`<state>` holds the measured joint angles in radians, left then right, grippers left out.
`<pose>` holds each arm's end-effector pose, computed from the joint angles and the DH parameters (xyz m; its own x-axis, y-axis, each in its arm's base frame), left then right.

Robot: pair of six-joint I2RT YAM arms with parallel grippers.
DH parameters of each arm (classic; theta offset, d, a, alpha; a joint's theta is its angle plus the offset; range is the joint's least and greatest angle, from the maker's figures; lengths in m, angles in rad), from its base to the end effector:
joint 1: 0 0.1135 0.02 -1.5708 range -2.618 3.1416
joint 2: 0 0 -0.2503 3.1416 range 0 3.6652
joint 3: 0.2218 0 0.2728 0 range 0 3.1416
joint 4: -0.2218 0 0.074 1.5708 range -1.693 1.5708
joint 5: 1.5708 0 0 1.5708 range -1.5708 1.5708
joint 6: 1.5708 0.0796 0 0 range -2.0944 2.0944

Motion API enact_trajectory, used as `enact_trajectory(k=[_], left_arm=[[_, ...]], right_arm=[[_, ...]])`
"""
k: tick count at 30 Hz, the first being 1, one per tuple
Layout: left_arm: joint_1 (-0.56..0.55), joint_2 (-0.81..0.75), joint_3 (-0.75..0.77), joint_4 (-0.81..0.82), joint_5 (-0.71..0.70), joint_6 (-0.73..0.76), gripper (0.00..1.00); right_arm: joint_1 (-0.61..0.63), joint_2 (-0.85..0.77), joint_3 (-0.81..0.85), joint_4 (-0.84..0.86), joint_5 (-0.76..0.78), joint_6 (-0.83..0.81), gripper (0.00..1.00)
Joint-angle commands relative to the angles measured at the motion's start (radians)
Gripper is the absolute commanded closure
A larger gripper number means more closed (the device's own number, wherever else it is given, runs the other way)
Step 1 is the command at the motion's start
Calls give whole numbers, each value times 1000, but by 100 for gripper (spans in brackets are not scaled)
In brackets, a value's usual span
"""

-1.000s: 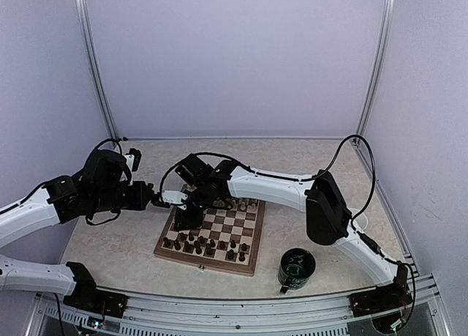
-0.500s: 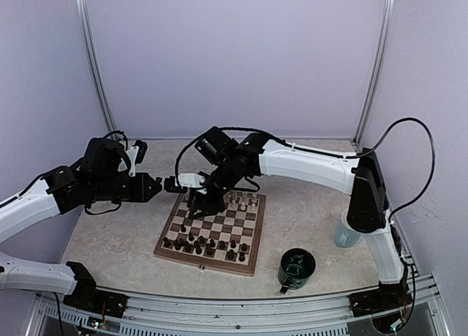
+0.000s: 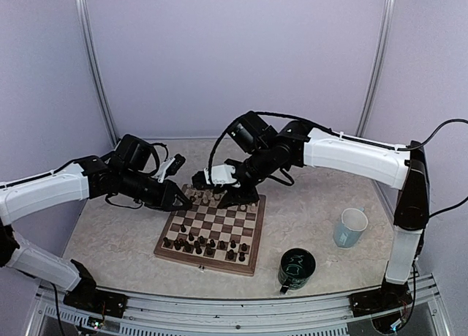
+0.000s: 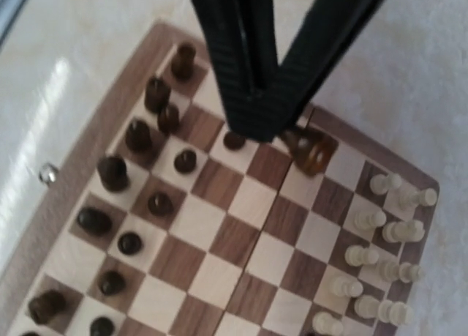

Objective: Set up the chess pieces on the board
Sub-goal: Pass from the left arm to the right

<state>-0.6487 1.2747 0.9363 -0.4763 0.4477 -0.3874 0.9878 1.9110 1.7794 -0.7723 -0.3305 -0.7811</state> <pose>0.2325 -0.2195 0.2151 -0.8319 0.2034 -0.5163 0.5044 0.6650 -0.5508 0.2358 0.4045 0.2567 0.3266 -0.7145 -0.6188 -0.9438 -0.2110 -0.2544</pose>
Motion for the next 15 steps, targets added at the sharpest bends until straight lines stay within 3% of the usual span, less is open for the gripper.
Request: enact_trajectory(k=[1,15], left_arm=[[-21,56,56,27,186,30,94],[-88,149,109,32,296,30,94]], right_arm=[[31,-17,-15,23,84,-88,57],[107,19,-14,14,135,-155,55]])
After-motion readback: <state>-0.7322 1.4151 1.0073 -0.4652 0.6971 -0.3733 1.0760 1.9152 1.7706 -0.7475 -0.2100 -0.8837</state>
